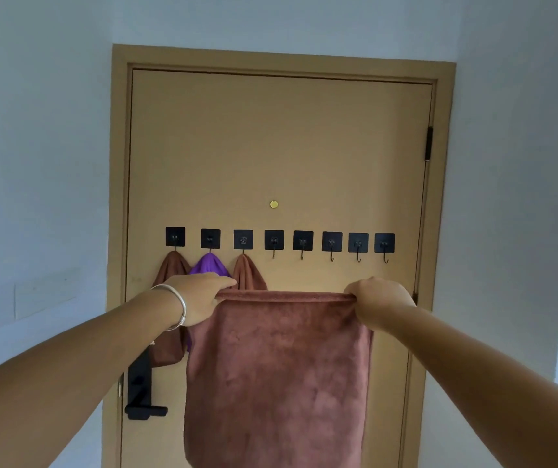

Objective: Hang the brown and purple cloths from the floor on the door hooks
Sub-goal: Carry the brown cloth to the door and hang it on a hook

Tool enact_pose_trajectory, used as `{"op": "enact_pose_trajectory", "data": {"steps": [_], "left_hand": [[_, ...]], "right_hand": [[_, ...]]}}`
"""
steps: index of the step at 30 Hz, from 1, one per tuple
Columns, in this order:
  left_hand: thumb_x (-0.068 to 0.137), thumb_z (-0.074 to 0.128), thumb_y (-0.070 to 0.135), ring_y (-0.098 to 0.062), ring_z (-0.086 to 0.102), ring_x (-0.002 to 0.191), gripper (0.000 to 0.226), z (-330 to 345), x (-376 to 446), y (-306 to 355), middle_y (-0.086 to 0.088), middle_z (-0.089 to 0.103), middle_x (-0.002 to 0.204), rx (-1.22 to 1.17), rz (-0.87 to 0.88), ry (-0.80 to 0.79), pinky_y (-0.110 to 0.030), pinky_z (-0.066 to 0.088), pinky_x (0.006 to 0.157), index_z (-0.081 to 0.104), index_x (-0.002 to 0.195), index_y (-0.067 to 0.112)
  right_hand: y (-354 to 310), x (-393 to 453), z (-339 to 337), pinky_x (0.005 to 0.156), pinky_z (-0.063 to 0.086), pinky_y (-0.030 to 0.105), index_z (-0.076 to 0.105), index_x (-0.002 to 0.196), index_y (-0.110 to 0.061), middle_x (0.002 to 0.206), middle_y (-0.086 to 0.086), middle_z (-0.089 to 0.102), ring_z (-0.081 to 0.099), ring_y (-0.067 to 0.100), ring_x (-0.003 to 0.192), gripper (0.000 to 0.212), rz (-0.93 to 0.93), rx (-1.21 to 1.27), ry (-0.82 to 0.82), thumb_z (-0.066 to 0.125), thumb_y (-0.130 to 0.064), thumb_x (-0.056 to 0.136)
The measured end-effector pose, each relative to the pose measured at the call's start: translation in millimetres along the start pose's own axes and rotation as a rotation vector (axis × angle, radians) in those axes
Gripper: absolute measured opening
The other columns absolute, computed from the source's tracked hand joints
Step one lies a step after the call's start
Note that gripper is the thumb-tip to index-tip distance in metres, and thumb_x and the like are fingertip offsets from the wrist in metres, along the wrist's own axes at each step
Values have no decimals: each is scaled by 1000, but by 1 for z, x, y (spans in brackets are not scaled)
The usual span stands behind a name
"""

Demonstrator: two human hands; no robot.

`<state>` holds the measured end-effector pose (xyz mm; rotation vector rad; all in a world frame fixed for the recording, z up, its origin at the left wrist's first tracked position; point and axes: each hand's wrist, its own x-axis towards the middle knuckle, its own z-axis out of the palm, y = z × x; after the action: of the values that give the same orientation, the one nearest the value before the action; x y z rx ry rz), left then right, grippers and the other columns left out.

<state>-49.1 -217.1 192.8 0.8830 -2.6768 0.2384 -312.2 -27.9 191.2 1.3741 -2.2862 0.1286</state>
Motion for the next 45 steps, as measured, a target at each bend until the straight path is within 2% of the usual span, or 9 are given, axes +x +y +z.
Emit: {"op": "enact_pose_trajectory", "data": {"steps": [5, 10, 18, 25, 28, 32, 35, 39, 45], "left_hand": [[102, 35, 25, -15, 47, 128, 47, 28, 44, -35, 10, 43, 147, -25, 28, 41, -25, 39, 97, 32, 148, 36], [98, 36, 13, -8, 57, 101, 47, 59, 83, -51, 16, 61, 121, -123, 52, 98, -18, 39, 80, 51, 132, 42], [88, 37, -1, -17, 60, 85, 42, 96, 161, -58, 5, 66, 90, -298, -27, 231, -36, 50, 75, 65, 100, 27], [79, 45, -2, 0, 52, 66, 37, 110, 239, -53, 18, 56, 68, -447, -199, 377, -11, 36, 53, 56, 70, 32], [81, 43, 4, -3, 56, 68, 32, 115, 258, -56, 11, 62, 73, -555, -268, 434, -13, 37, 52, 61, 72, 29], [83, 54, 24, -17, 61, 74, 14, 132, 277, -64, -2, 66, 77, -625, -284, 486, -28, 45, 64, 65, 78, 16], [81, 65, 44, -9, 60, 70, 23, 134, 287, -76, 7, 65, 73, -605, -266, 487, -25, 44, 63, 65, 75, 21], [89, 58, 48, -15, 59, 77, 26, 128, 302, -95, 10, 64, 79, -375, -205, 495, -31, 43, 66, 64, 80, 25], [92, 52, 14, -28, 58, 74, 15, 130, 332, -99, 7, 56, 88, -104, 27, 555, -37, 44, 64, 44, 103, 22]], "right_hand": [[-13, 50, 34, 65, 52, 30, 62, 87, -26, 77, -5, 59, 59, 17, 72, 29, 11, -10, -6, 40, -7, 89], [-15, 91, 71, 66, 52, 30, 63, 89, -27, 78, -5, 60, 58, 17, 73, 31, 5, 13, -18, 40, -7, 88], [1, 173, 117, 63, 47, 29, 69, 97, -32, 89, -3, 66, 57, 19, 79, 49, 5, 255, 87, 35, -1, 79], [18, 242, 143, 76, 52, 34, 67, 99, -31, 96, -4, 69, 59, 21, 88, 56, -140, 508, 184, 31, 5, 75], [20, 259, 147, 81, 50, 34, 65, 102, -32, 98, -5, 68, 59, 19, 90, 46, -182, 626, 231, 35, -3, 81], [15, 282, 157, 71, 48, 29, 63, 89, -33, 85, -16, 65, 58, 9, 81, 17, -321, 580, 286, 50, -38, 79], [11, 299, 162, 58, 44, 30, 59, 73, -25, 71, -11, 60, 55, 10, 68, 31, -318, 433, 336, 60, -54, 83], [4, 320, 159, 54, 40, 33, 53, 69, -17, 72, -2, 53, 51, 20, 68, 36, -301, 274, 453, 60, -47, 88], [-16, 343, 158, 57, 36, 34, 49, 89, -16, 83, -1, 52, 51, 25, 71, 13, -207, 275, 491, 56, -26, 92]]}}
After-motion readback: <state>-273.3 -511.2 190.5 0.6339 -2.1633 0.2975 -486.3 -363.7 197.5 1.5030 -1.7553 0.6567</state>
